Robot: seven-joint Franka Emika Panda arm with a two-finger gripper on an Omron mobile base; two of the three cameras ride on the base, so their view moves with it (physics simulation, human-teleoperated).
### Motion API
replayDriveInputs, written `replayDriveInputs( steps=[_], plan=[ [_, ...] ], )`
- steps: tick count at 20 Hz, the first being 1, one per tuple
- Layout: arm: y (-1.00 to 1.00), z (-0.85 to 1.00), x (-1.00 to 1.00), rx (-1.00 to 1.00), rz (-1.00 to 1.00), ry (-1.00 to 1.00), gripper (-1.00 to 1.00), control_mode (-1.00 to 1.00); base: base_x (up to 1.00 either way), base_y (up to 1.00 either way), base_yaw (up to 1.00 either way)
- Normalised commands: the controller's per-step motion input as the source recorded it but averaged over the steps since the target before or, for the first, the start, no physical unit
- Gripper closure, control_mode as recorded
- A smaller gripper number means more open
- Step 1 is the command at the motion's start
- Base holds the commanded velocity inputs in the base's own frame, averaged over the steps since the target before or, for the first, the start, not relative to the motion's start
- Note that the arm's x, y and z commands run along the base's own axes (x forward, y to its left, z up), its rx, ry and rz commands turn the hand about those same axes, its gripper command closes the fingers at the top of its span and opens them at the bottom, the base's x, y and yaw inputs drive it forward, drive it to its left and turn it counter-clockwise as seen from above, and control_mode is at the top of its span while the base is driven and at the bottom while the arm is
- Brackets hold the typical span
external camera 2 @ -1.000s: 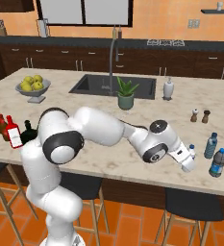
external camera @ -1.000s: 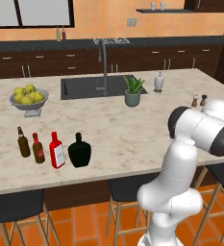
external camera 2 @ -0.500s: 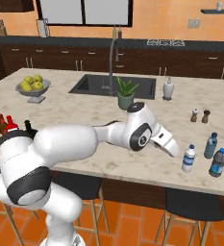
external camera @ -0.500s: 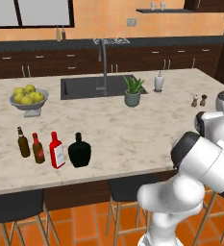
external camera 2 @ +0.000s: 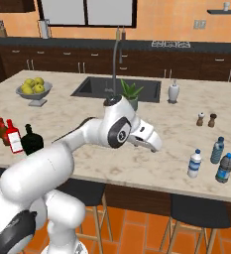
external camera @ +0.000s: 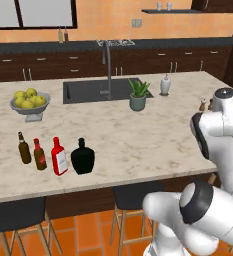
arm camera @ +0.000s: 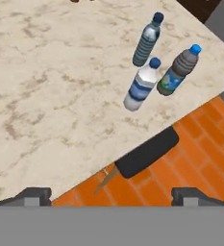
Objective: Move the plastic bottles in the middle to the plastics group, and the glass bottles in the middle to the glass group.
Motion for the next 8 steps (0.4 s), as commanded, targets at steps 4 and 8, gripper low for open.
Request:
replayDriveInputs(
  steps=[4, 8],
  plan=[
    [0.72, 0.17, -0.43, 0.0, 0.24, -0.03, -1.0, -1.0, 0.0, 0.0, 0.0],
    [0.64, 0.01, -0.51, 0.06, 0.23, -0.26, -1.0, -1.0, 0.0, 0.0, 0.0]
  ],
)
